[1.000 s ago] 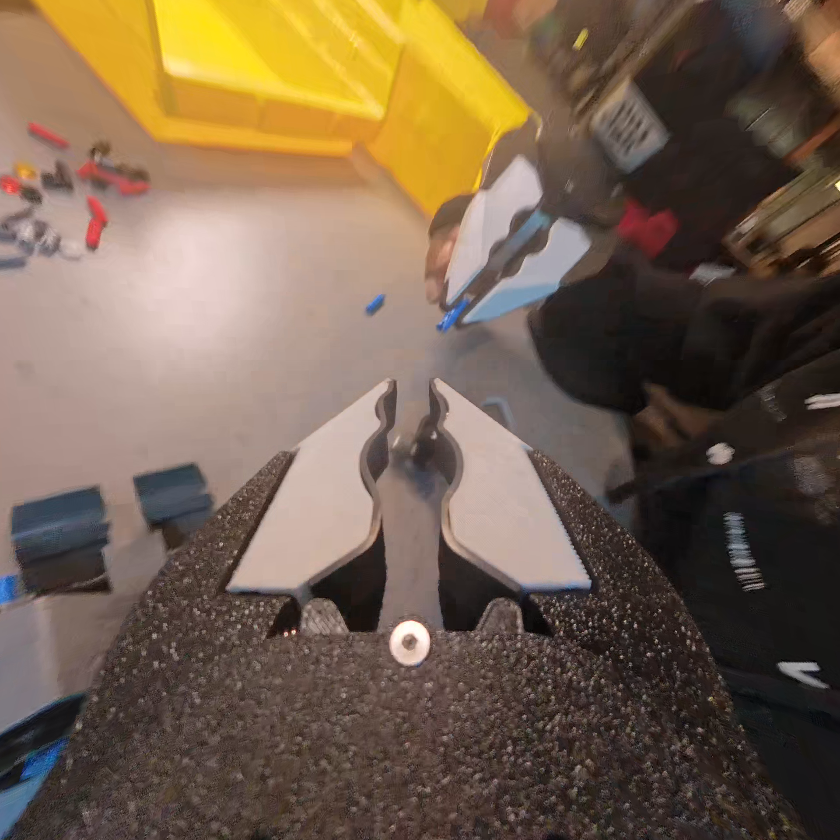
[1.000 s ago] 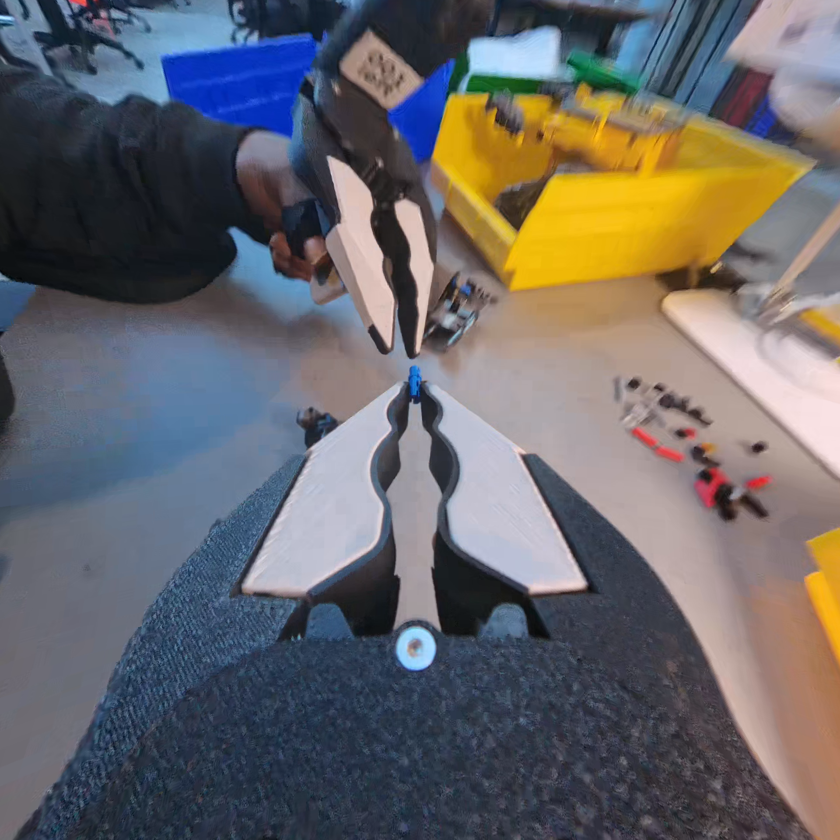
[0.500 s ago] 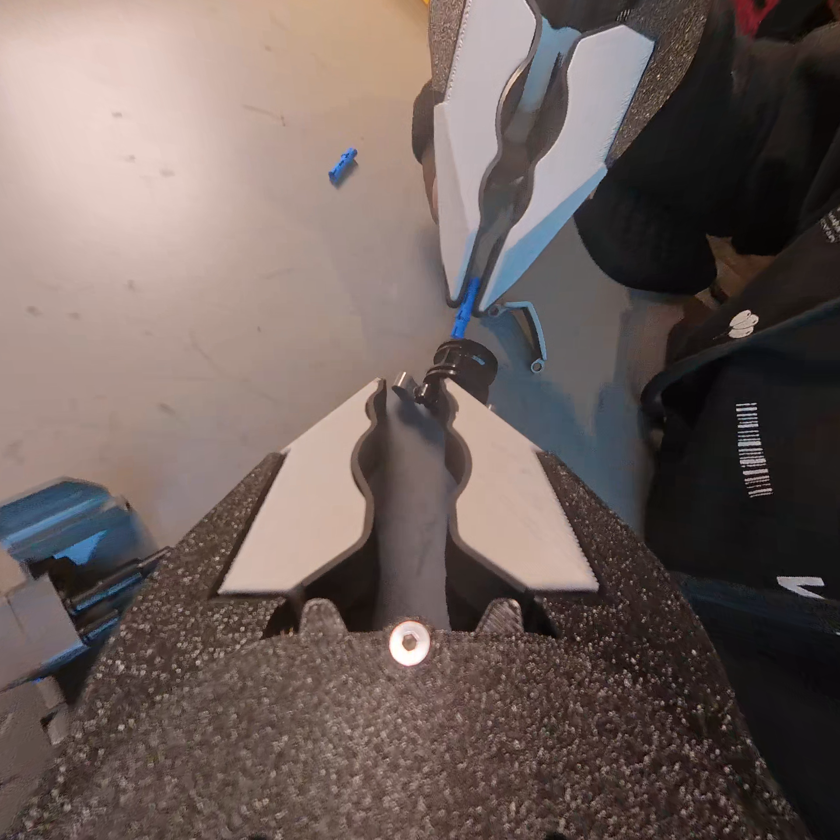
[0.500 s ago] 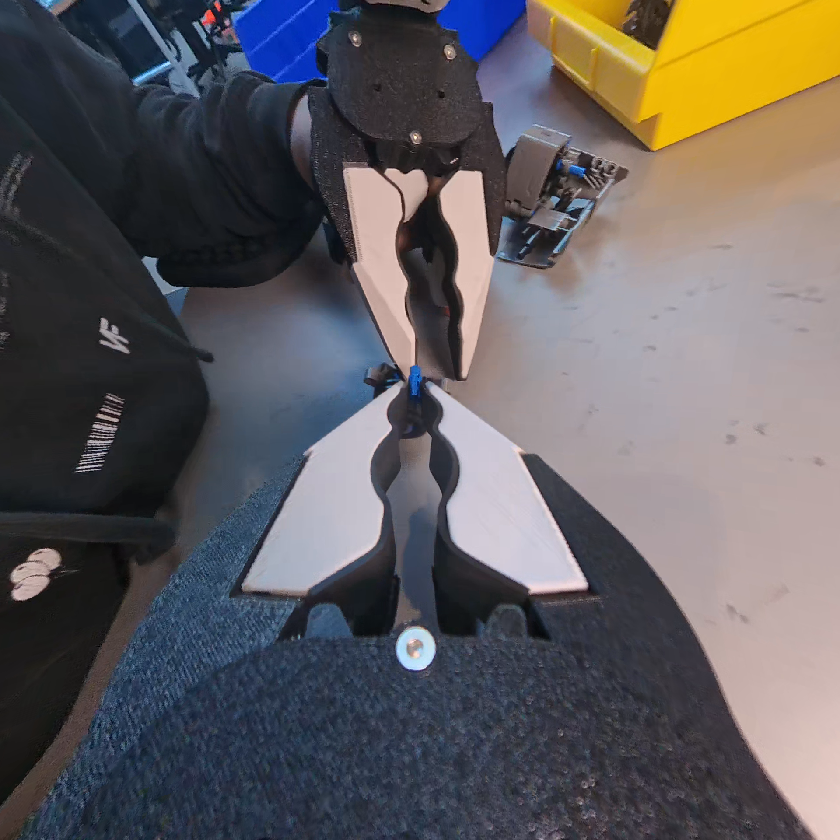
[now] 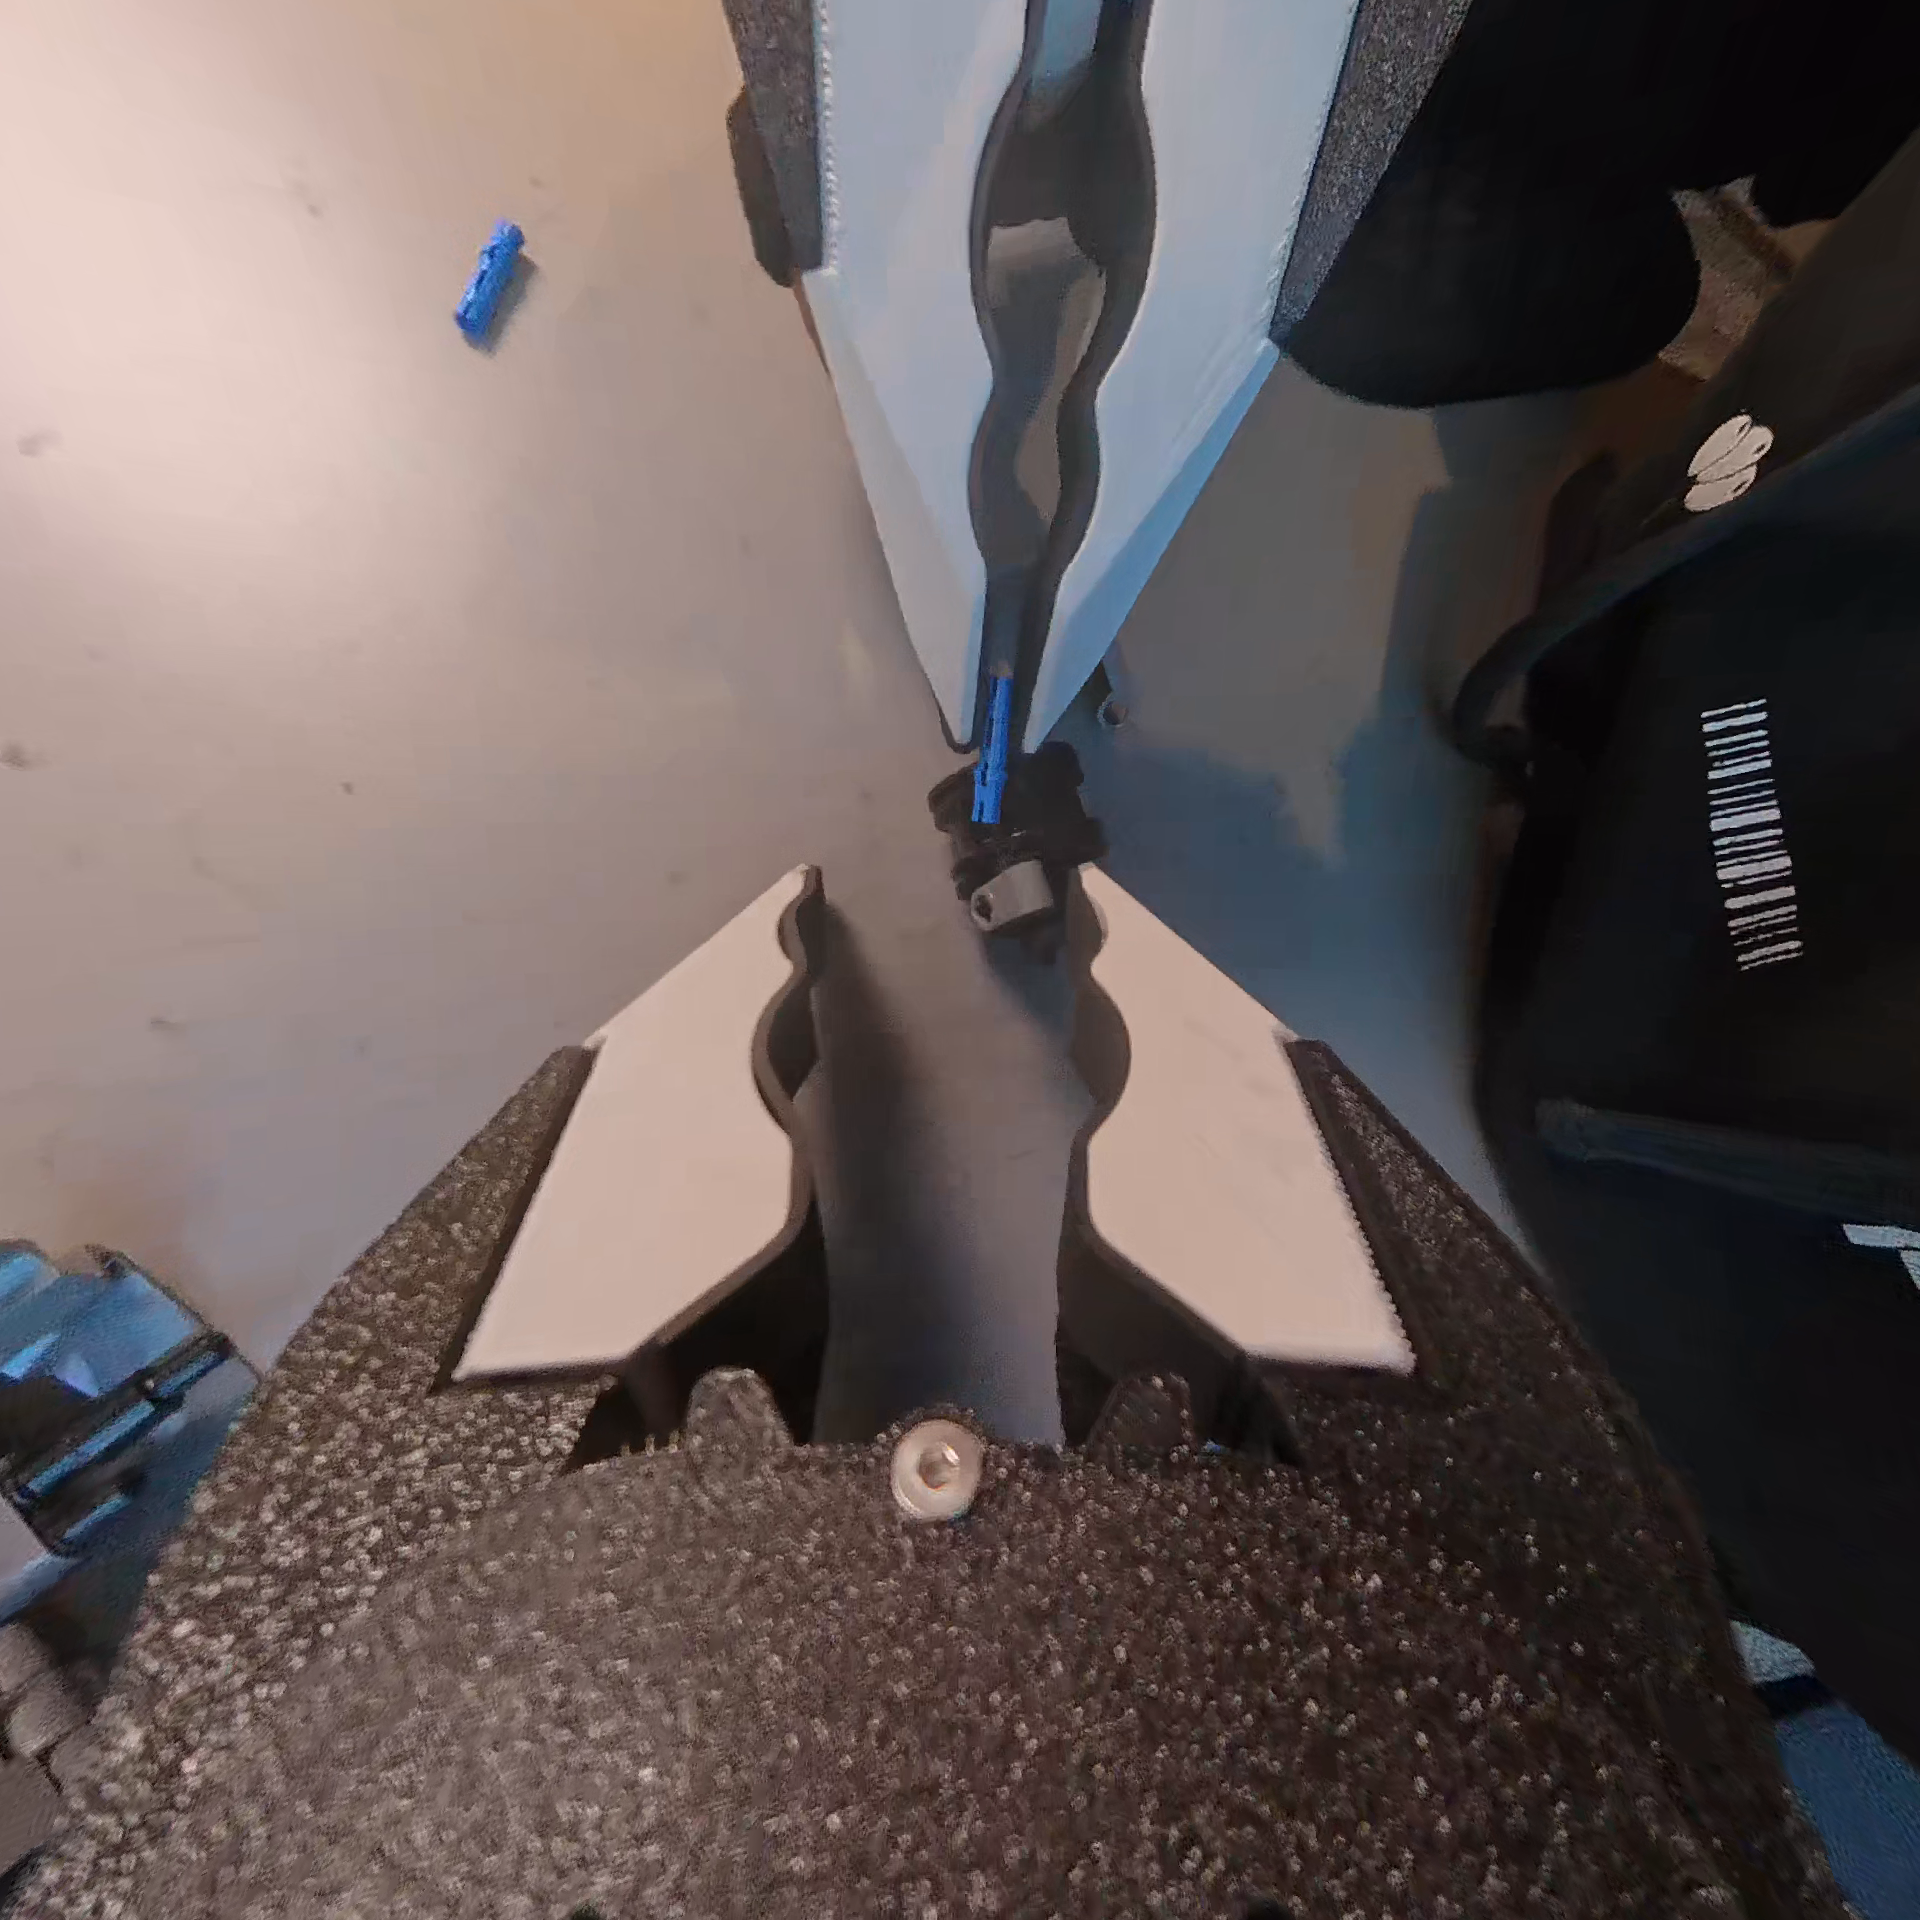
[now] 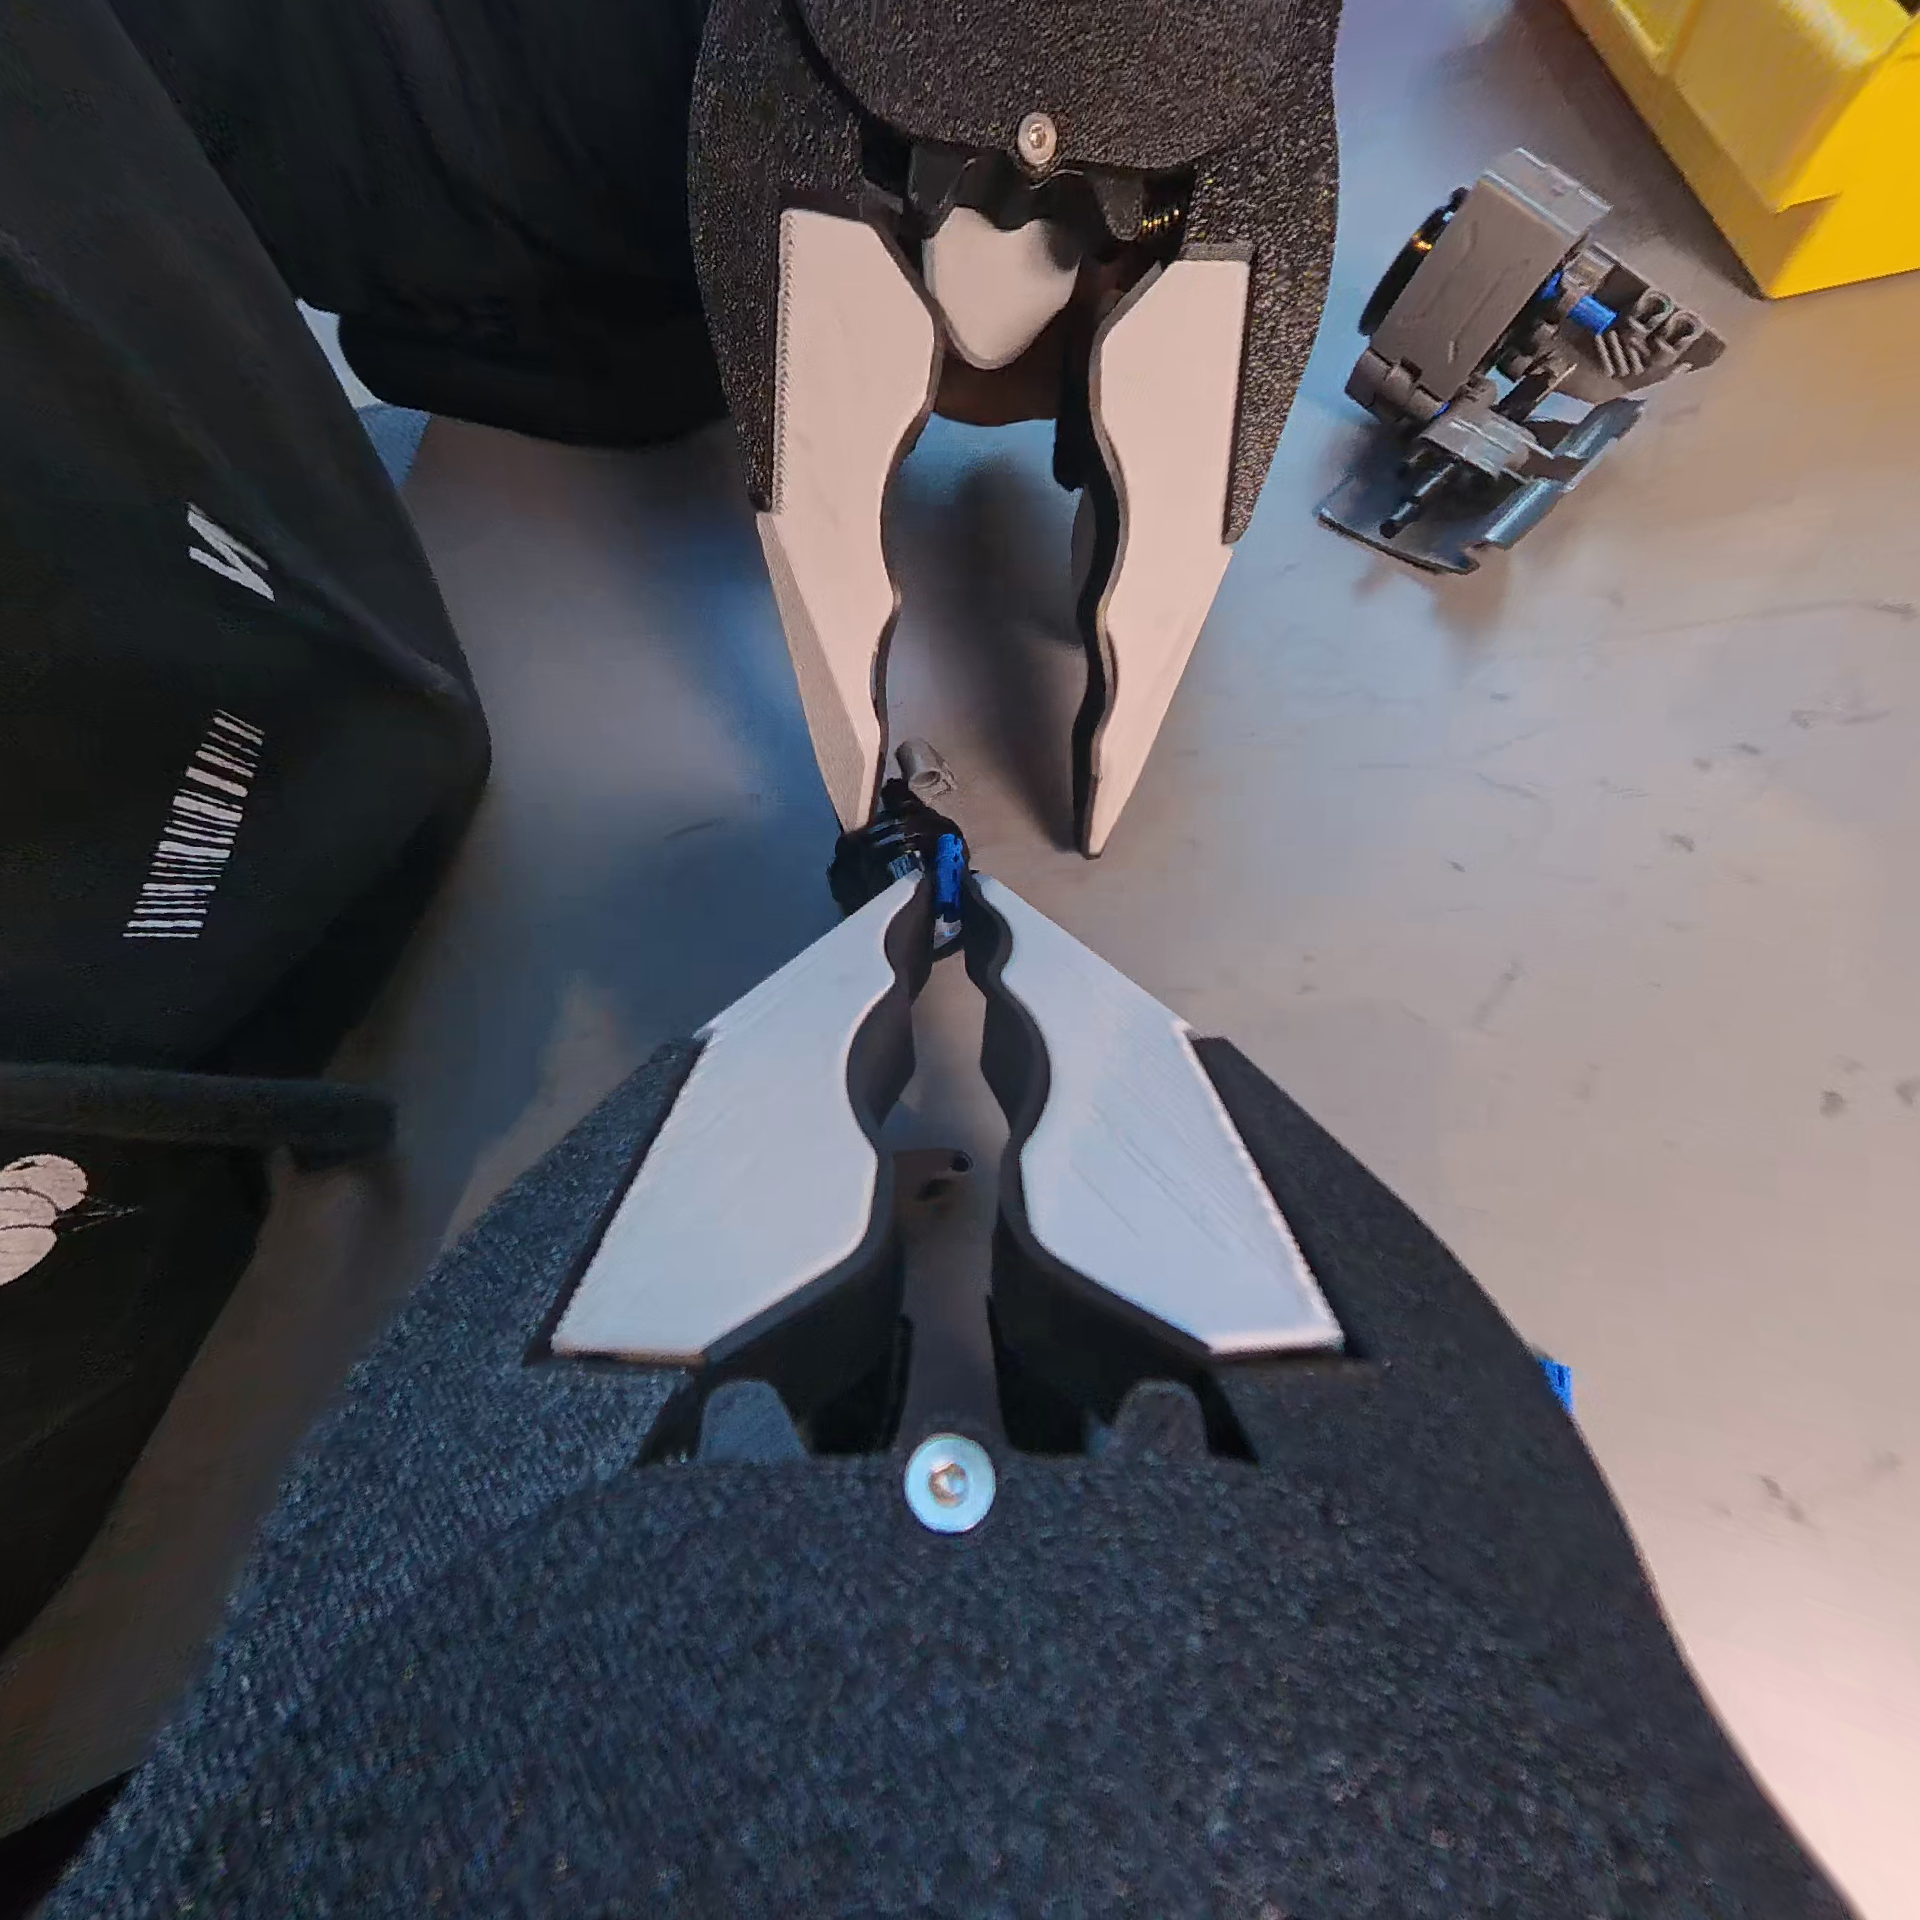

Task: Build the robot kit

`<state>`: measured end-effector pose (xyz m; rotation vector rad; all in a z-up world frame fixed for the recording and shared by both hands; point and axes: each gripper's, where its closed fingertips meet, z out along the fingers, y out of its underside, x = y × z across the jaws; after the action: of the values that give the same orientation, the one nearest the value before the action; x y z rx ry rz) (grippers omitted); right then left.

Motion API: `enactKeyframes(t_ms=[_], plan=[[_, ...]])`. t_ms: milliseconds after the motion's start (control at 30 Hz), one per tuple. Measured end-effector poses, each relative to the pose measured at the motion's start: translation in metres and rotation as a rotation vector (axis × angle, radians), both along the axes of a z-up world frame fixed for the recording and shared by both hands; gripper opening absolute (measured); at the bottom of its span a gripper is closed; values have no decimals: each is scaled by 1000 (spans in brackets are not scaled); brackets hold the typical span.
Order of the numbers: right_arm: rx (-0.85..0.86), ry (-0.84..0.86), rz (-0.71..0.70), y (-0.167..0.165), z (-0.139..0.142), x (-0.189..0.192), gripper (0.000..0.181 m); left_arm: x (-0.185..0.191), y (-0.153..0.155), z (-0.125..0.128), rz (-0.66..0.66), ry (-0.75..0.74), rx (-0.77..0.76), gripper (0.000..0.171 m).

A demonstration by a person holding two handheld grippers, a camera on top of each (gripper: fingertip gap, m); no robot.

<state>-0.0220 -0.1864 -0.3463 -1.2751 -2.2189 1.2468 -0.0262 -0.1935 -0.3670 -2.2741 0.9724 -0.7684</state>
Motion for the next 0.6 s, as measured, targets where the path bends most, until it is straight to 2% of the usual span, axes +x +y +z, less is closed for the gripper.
enactKeyframes(t_ms=[133,200,300,433,600], plan=[[20,2,-1,-1,0,2,4,2,-5,3,-7,4,19,29],[11,3,-14,0,-1,2,4,-1,-4,4,30,-7,36,24],[13,-10,-17,0,-5,4,4,-5,-2,8,83,-51,84,6],[15,-19,-4,-5,-11,3,4,-1,-7,7,76,-80,93,15],[5,-15,-11,-6,-10,1,4,4,-9,5,54,-70,91,18]])
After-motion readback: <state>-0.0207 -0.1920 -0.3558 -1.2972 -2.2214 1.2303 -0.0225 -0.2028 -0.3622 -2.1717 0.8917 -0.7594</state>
